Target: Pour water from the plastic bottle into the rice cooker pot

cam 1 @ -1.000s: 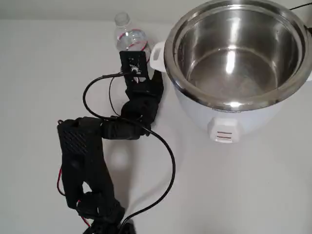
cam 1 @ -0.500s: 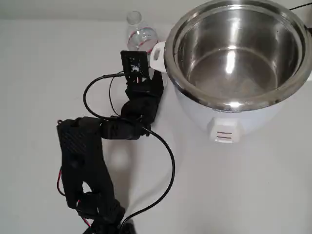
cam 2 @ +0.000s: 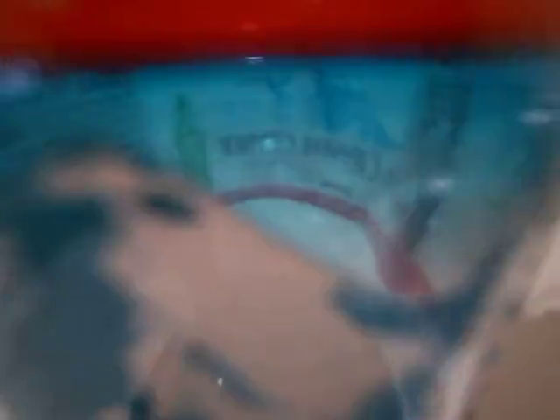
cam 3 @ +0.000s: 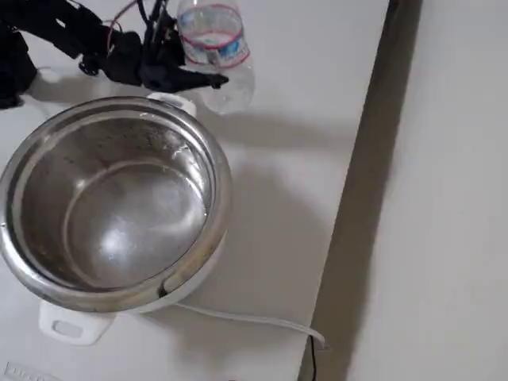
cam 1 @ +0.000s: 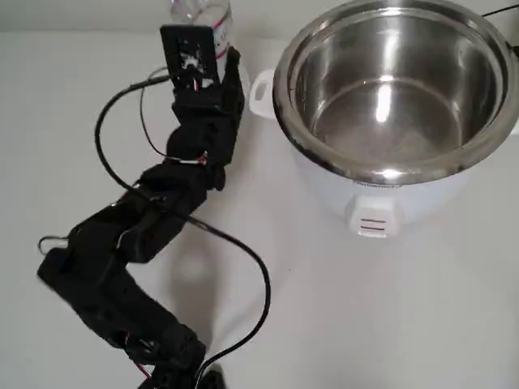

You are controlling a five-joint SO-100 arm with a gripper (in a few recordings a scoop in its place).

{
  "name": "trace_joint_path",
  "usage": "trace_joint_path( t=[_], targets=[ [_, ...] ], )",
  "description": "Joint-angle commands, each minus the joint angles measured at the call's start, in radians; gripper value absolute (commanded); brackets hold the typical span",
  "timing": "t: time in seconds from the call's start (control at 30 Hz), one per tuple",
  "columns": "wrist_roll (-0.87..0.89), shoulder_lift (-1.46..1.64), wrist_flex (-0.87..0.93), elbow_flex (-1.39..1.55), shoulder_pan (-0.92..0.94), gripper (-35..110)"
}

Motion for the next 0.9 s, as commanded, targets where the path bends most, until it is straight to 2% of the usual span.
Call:
trace_joint_path(
  t=[0.0, 0.33, 0.53, 0.87],
  targets=[
    [0.117, 0.342, 0.181, -0.031, 0.003, 12],
    [0.460, 0.591, 0.531, -0.084, 0.089, 11],
    [0.767, 0.563, 0.811, -0.290, 0.172, 11],
    [1.075, 0.463, 1.043, -0.522, 0.181, 11]
  ],
)
